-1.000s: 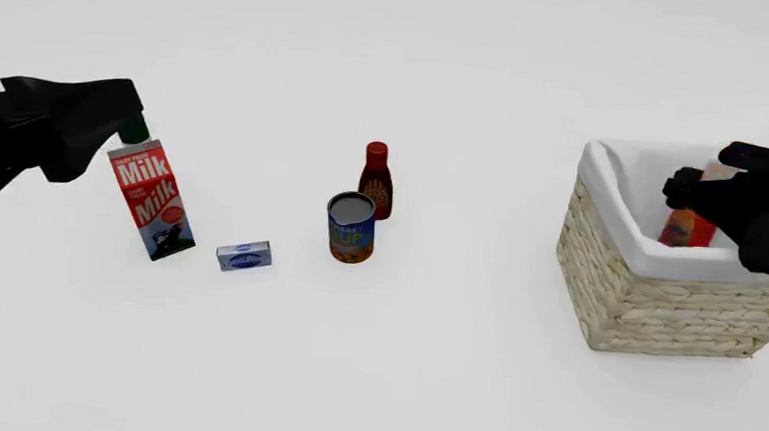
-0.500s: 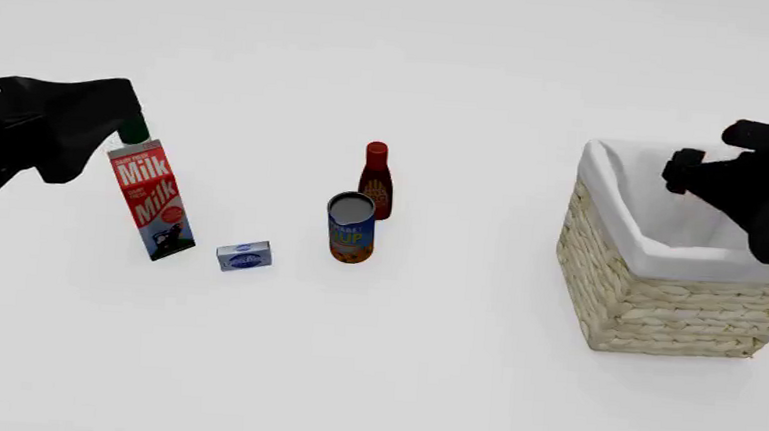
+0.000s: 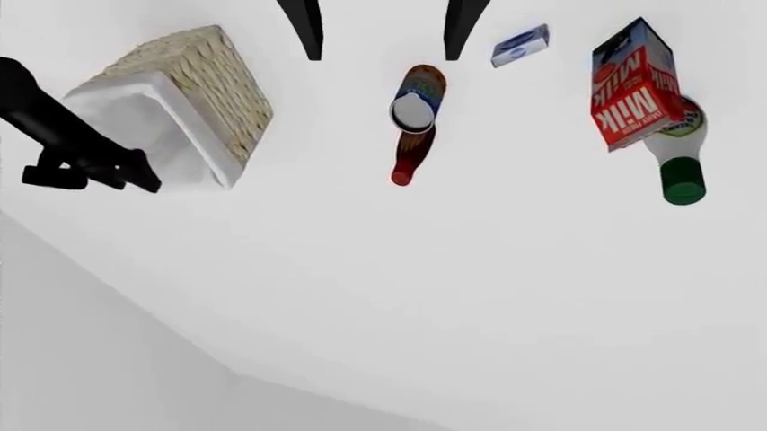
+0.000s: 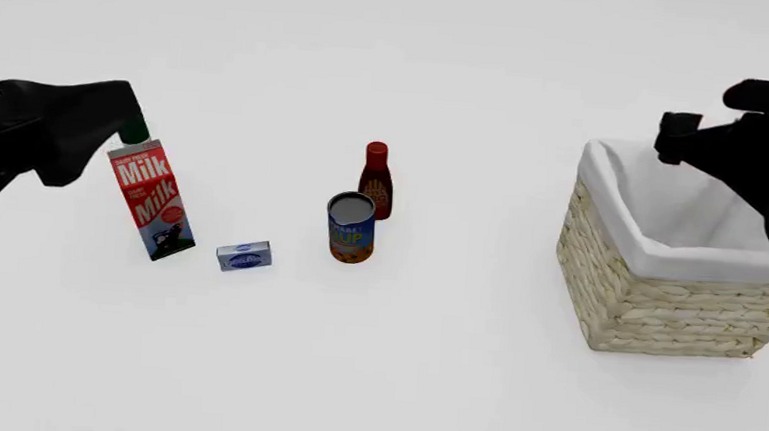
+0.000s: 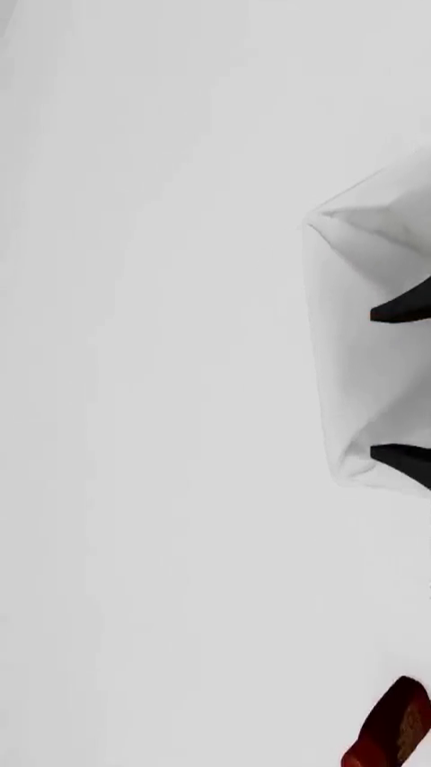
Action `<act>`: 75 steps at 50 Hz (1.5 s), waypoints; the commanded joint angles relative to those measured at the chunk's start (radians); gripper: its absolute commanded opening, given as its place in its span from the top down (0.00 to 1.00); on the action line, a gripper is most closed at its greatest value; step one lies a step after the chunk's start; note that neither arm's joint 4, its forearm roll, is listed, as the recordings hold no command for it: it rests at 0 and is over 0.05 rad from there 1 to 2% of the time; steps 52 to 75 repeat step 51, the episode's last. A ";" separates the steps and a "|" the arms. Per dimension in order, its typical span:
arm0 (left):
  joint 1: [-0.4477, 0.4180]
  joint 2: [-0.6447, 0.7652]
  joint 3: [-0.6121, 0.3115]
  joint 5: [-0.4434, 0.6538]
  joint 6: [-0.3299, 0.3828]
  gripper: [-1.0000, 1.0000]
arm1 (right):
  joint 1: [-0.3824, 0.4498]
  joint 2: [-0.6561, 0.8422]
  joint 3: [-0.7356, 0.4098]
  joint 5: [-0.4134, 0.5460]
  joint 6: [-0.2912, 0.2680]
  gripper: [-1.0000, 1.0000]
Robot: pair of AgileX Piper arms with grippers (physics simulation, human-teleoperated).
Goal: Pick the ketchup and place it in the basket.
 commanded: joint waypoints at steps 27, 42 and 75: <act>0.012 -0.040 0.165 -0.197 -0.066 0.00 | 0.260 -0.526 0.464 -0.279 -0.140 0.00; 0.011 -0.011 0.280 -0.344 -0.097 0.00 | 0.321 -0.542 0.606 -0.392 -0.118 0.00; 0.031 -0.029 0.324 -0.379 -0.101 0.00 | 0.322 -0.628 0.638 -0.361 -0.122 0.00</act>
